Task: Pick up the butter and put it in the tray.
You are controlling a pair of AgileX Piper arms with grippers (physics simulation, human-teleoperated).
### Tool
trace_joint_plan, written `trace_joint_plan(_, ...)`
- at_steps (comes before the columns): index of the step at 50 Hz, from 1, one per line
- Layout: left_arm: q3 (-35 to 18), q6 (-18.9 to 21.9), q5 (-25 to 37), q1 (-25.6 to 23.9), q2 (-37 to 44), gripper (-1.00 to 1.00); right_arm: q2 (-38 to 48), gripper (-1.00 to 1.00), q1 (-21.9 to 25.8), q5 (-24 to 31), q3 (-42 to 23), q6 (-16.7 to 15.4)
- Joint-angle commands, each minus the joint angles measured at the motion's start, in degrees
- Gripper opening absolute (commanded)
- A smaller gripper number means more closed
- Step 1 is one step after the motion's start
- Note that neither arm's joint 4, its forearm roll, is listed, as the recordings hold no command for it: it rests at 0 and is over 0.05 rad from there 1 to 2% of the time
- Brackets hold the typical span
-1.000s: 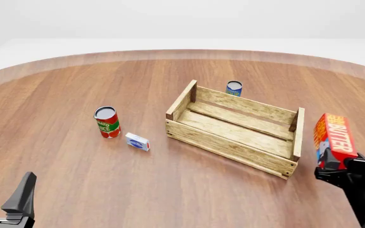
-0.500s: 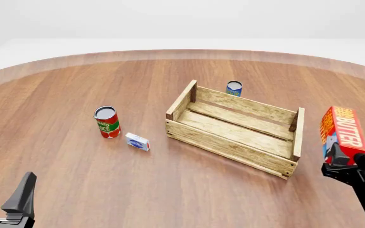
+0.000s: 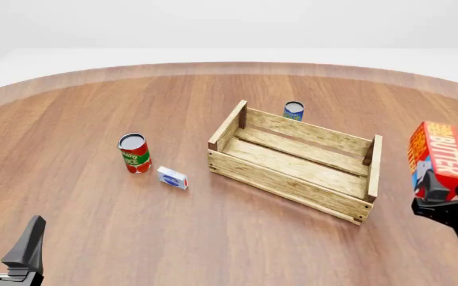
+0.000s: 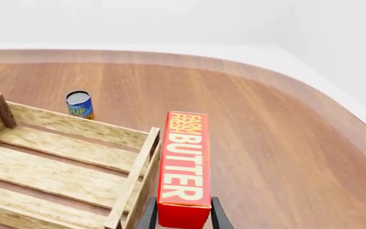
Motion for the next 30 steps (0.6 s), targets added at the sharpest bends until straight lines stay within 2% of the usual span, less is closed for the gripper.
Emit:
trace_joint_plan(1,0.0,0.0,0.0,0.0,0.0,1.0,-3.42,-1.0,0.5,3.11,-2.19,0.47)
trace_joint_plan(30,0.0,0.0,0.0,0.0,0.0,1.0,-4.84,-1.0,3.6,6.96,-5.77,-0.87)
